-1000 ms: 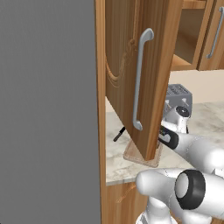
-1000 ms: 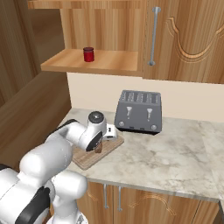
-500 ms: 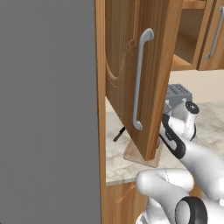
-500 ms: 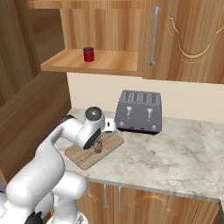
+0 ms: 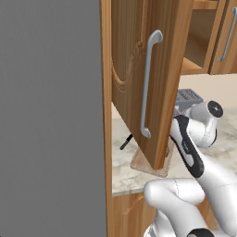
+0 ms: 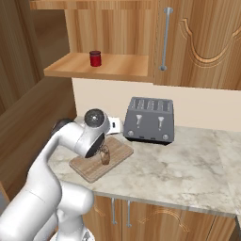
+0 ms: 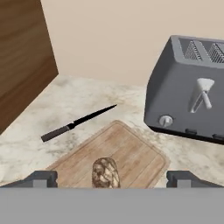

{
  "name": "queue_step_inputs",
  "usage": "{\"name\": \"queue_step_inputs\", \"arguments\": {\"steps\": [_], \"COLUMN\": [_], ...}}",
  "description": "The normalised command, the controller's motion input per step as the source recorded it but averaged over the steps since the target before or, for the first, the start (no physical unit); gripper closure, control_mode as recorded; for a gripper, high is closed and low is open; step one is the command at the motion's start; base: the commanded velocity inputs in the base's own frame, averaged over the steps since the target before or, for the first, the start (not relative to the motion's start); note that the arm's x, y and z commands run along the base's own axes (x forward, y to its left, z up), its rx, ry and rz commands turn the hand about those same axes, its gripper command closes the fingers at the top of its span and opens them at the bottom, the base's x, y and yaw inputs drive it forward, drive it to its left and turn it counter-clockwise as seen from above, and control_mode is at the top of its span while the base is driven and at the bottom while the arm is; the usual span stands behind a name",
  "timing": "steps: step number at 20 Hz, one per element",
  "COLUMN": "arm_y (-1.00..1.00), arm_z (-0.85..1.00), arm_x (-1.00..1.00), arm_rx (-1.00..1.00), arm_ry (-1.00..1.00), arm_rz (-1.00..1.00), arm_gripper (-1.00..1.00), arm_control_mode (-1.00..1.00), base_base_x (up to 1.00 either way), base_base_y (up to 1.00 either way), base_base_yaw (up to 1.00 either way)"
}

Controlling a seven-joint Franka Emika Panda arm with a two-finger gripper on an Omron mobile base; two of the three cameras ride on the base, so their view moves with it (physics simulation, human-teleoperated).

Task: Pick the bread, place it on the cutting board, pick the jam, place it on the counter, and close the cabinet.

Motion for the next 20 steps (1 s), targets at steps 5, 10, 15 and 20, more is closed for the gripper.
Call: {"name": "queue_step_inputs", "arguments": {"steps": [5, 10, 15, 20], "arm_y": [0.0, 0.01, 0.0, 0.0], "arm_z": [0.58, 0.58, 0.57, 0.54], "arm_x": [-0.29, -0.33, -0.38, -0.37], "arm_rx": [0.0, 0.0, 0.0, 0.0], "arm_ry": [-0.15, -0.17, -0.23, -0.28], "arm_rz": [0.0, 0.0, 0.0, 0.0], "arm_gripper": [-1.0, -1.0, -1.0, -1.0], "arm_control_mode": [-1.0, -1.0, -1.0, -1.0], "base_base_x": [0.0, 0.0, 0.0, 0.0], "base_base_y": [0.0, 0.0, 0.0, 0.0], "base_base_yaw": [0.0, 0.0, 0.0, 0.0]}}
